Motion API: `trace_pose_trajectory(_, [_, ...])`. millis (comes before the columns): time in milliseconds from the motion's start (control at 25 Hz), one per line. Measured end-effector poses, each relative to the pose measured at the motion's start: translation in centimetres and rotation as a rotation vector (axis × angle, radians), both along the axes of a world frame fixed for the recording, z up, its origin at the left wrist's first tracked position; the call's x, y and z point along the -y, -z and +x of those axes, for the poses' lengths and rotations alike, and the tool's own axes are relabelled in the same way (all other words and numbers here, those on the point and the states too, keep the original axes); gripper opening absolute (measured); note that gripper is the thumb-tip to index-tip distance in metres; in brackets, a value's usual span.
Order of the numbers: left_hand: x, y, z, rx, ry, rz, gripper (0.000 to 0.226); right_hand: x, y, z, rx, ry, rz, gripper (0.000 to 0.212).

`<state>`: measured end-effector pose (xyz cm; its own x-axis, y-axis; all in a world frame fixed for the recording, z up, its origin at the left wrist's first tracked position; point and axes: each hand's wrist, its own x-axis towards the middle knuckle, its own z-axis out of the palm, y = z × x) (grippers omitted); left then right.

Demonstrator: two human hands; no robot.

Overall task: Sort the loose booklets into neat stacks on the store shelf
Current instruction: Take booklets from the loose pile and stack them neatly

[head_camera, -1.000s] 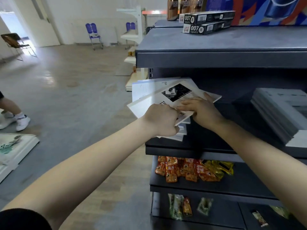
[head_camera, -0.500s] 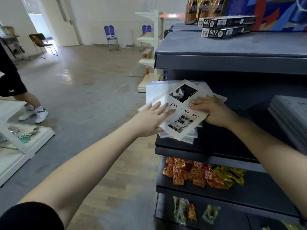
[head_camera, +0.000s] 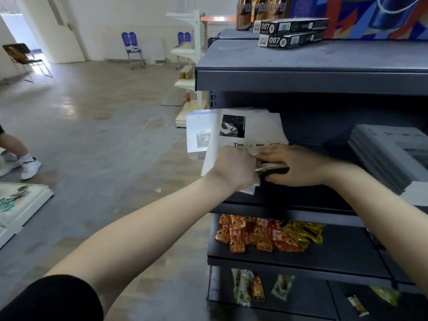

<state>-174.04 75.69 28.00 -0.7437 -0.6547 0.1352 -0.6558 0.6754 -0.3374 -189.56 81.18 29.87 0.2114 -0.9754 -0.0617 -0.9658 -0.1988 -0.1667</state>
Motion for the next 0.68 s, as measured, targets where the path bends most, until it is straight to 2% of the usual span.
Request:
trace_pose_trajectory(80, [-0.2, 0.3, -1.2, -0.025, -0.022, 0.015, 0.041, 0.0, 1.1, 0.0, -0.052, 0.069, -0.009, 0.062])
trace_pose_trajectory(200, [0.1, 1.5, -1.1, -0.128, 0.021, 0.01, 0.048, -0.3, 4.0, 0.3, -0.114, 0.161, -0.15, 0.063])
trace_pose_trajectory(400, [3.0, 4.1, 3.6, -0.142, 0.029, 0.111, 0.076, -1.0, 6.1, -0.6, -0.038, 0.219, -0.161, 0.069])
trace_pose_trajectory(520, [3.8, 5.2, 5.0, -0.272, 0.109, 0.175, 0.071, -0.6, 6.3, -1.1, 0.053, 0.211, -0.158, 0.071])
trace_pose_trajectory(680, [3.3, 6.5, 3.9, -0.433, 0.303, 0.103, 0.059, 0.2, 6.8, -1.4, 0.171, 0.193, -0.141, 0.077])
